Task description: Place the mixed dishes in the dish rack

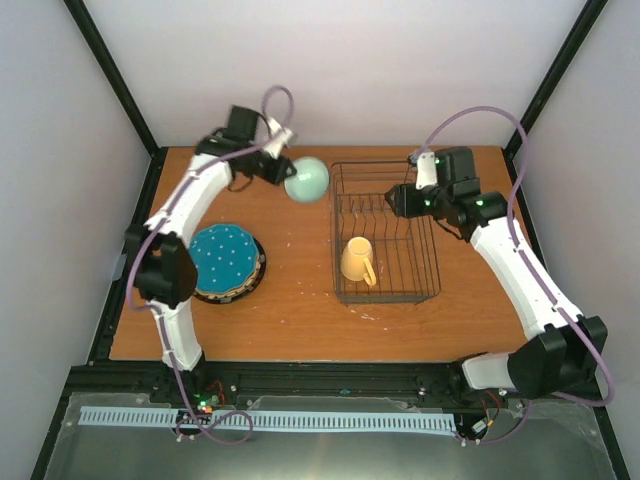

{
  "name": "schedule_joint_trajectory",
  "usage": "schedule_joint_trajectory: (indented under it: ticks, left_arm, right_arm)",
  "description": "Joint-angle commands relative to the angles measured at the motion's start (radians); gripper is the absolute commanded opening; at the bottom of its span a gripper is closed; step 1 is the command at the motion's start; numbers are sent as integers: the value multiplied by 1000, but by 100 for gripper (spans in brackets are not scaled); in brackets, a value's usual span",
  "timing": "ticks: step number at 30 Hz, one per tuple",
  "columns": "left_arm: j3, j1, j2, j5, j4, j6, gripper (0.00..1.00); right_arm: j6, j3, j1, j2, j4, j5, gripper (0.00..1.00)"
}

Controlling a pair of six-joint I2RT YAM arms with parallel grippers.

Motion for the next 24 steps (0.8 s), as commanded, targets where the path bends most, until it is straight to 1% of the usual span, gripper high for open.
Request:
schedule_joint_trajectory:
  ticks: [1,3,4,5,6,7,8,9,10,11,12,13,14,15,16,18,20,24]
  left_arm:
    - [107,110,-196,443,125,-110,1]
    - [38,132,-228,602,239,-169,1]
    - [-3,135,-239,687,307,-205,1]
    - [-39,136,-243,770,376,-245,1]
    - [-77,137,-246,852,456,-307,0]
    - [-124,137,-250,943,580,-442,1]
    - [-198,137,-257,1019,777,-534,1]
    - [-289,137,-267,1073,1047,-727,1]
    - [-371,134,-271,1100,1327,-1007,1]
    - [-437,134,-262,1105,1618,-1190,1]
    - [-463,134,-240,1112,1828,-1340,1]
    - [-465,131,-210,1121,2012,-1460,1]
    - [-462,126,-180,1123,2147,-1568,1]
    - [-452,120,-150,1122,2261,-1668,1]
    - [-440,116,-121,1122,2349,-1746,1]
    - [-419,112,-78,1110,2457,-1850,1]
    - [-410,109,-59,1104,2470,-1865,1]
    - [-394,90,-52,1105,2401,-1806,1]
  right_arm:
    - [146,-4,-123,62,173,-486,60]
    - [228,-39,-168,102,273,-714,61]
    - [293,-69,-181,121,350,-828,62]
    - [388,-107,-190,147,474,-951,62]
    - [513,-154,-191,169,633,-1056,61]
    - [684,-224,-189,189,904,-1162,59]
    - [848,-258,-187,203,1152,-1201,59]
    - [1015,-301,-187,215,1350,-1218,59]
    - [1161,-326,-186,237,1545,-1234,61]
    - [1312,-332,-184,267,1754,-1247,63]
    - [1507,-331,-184,307,1976,-1246,65]
    - [1720,-320,-184,358,2245,-1225,68]
    - [1896,-296,-181,411,2388,-1205,69]
    - [1943,-291,-176,435,2404,-1192,70]
    - [1943,-293,-171,439,2406,-1184,70]
    - [1930,-293,-161,430,2406,-1190,71]
    - [1946,-296,-151,422,2406,-1194,73]
    - [1968,-294,-125,435,2405,-1223,75]
